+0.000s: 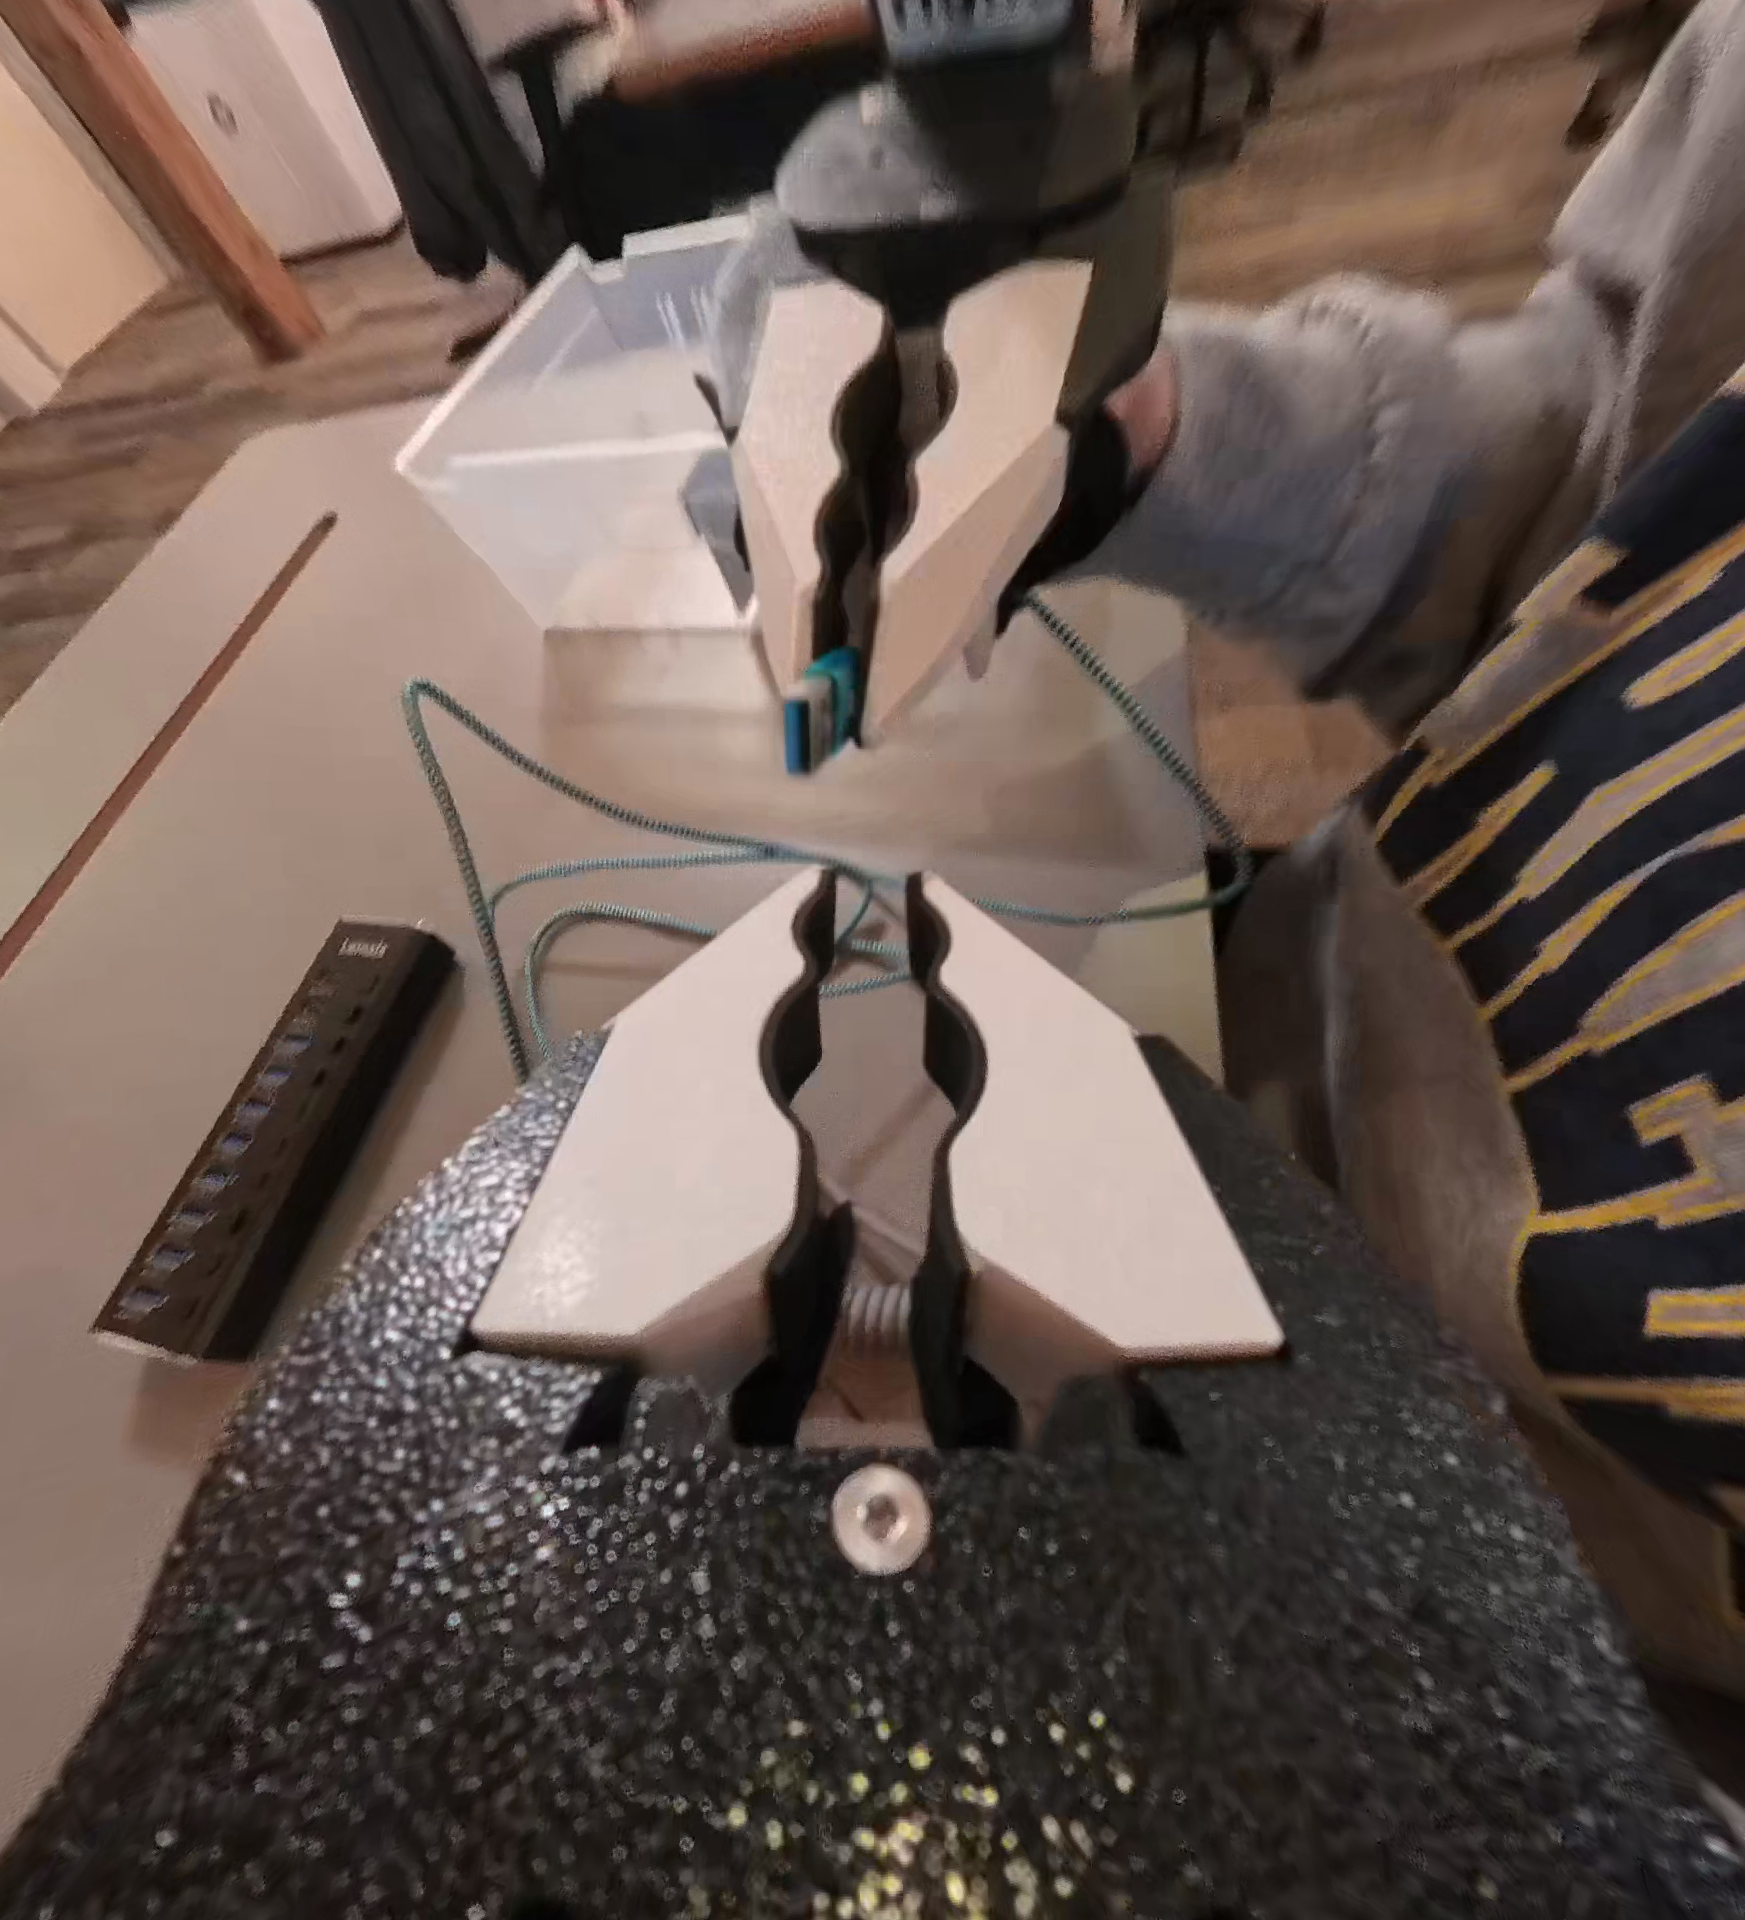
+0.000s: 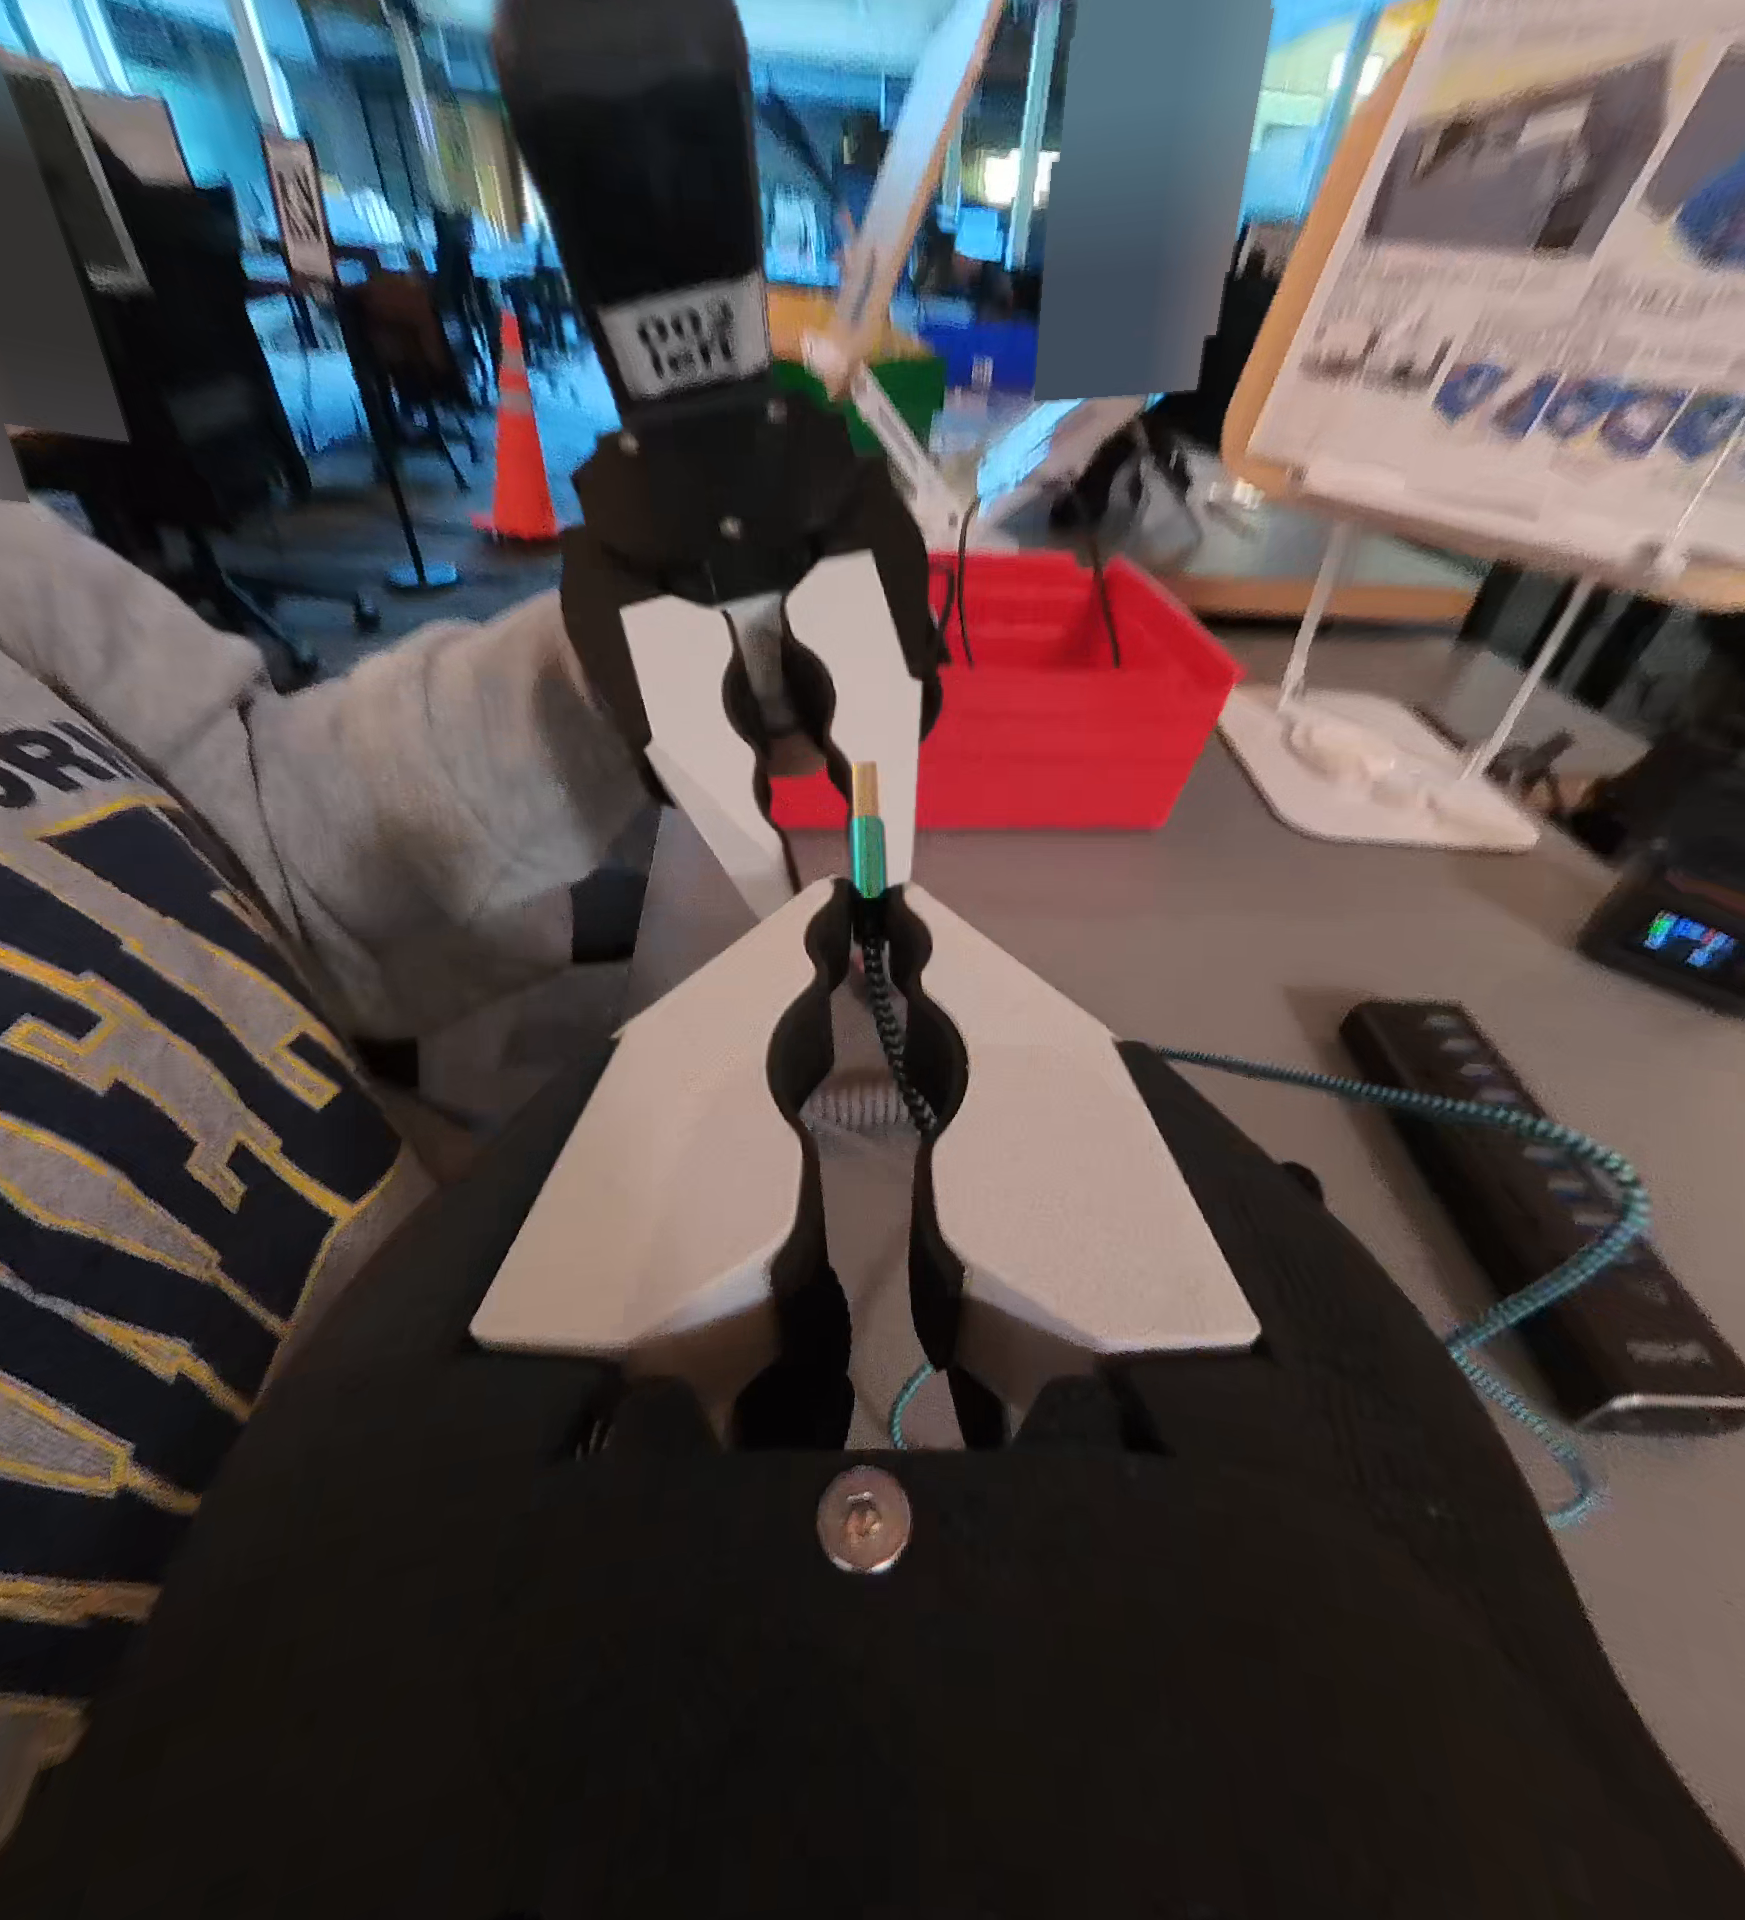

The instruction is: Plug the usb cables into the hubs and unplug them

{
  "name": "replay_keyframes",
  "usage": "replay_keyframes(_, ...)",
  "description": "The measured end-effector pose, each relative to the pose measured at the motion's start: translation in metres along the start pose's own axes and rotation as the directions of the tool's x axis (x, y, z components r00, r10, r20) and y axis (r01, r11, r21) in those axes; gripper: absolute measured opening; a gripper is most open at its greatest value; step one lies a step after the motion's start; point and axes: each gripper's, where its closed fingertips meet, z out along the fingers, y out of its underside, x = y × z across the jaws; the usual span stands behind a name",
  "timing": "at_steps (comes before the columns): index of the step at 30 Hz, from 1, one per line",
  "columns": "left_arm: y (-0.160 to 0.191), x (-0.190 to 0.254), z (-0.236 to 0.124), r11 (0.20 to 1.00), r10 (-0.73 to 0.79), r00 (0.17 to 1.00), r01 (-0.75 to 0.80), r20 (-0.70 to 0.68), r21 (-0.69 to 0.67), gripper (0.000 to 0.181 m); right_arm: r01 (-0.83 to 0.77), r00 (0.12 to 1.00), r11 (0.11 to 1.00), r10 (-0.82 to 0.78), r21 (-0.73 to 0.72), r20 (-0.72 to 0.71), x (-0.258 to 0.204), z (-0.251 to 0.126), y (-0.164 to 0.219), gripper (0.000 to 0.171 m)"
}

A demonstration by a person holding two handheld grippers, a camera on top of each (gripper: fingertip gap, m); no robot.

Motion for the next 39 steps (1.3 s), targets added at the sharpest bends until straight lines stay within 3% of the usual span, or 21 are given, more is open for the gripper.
replay_keyframes(3, -0.013, -0.002, -0.008, 0.994, -0.031, 0.999, 0.029, 0.012, 0.106, 0.013, 0.090, 0.995, 0.992, -0.086, 0.087, -0.045, 0.004, -0.013, -0.009, 0.005)
replay_keyframes(9, -0.001, -0.039, -0.011, 0.991, -0.111, 0.979, 0.097, 0.171, 0.092, 0.028, 0.170, 0.983, 0.979, -0.160, 0.109, -0.094, 0.007, -0.025, -0.013, 0.005)
replay_keyframes(14, 0.033, -0.108, -0.008, 0.983, -0.184, 0.921, 0.177, 0.343, 0.053, 0.040, 0.176, 0.980, 0.973, -0.159, 0.147, -0.118, 0.011, -0.030, -0.016, 0.005)
replay_keyframes(18, 0.088, -0.175, -0.003, 0.966, -0.193, 0.864, 0.250, 0.466, -0.062, 0.051, 0.182, 0.976, 0.972, -0.160, 0.148, -0.147, 0.016, -0.029, -0.013, 0.005)
replay_keyframes(24, 0.145, -0.228, 0.024, 0.906, -0.274, 0.851, 0.385, 0.449, -0.176, 0.105, 0.170, 0.970, 0.981, -0.151, 0.092, -0.190, 0.027, -0.029, -0.005, 0.005)
replay_keyframes(26, 0.152, -0.232, 0.034, 0.895, -0.305, 0.869, 0.401, 0.389, -0.196, 0.110, 0.142, 0.971, 0.986, -0.122, 0.085, -0.207, 0.032, -0.031, -0.006, 0.005)
replay_keyframes(30, 0.163, -0.236, 0.052, 0.894, -0.315, 0.912, 0.378, 0.261, -0.241, 0.104, 0.065, 0.972, 0.995, -0.047, 0.071, -0.231, 0.043, -0.034, -0.011, 0.005)
replay_keyframes(33, 0.160, -0.234, 0.061, 0.915, -0.326, 0.931, 0.354, 0.164, -0.194, 0.093, 0.016, 0.967, 0.999, -0.005, 0.038, -0.255, 0.052, -0.037, -0.013, 0.005)
replay_keyframes(36, 0.165, -0.238, 0.059, 0.918, -0.329, 0.933, 0.353, 0.149, -0.180, 0.081, 0.015, 0.965, 1.000, -0.010, 0.015, -0.262, 0.057, -0.039, -0.016, 0.005)
replay_keyframes(39, 0.182, -0.236, 0.060, 0.902, -0.332, 0.933, 0.357, 0.141, -0.241, 0.082, -0.006, 0.963, 1.000, 0.007, 0.003, -0.269, 0.063, -0.040, -0.018, 0.005)
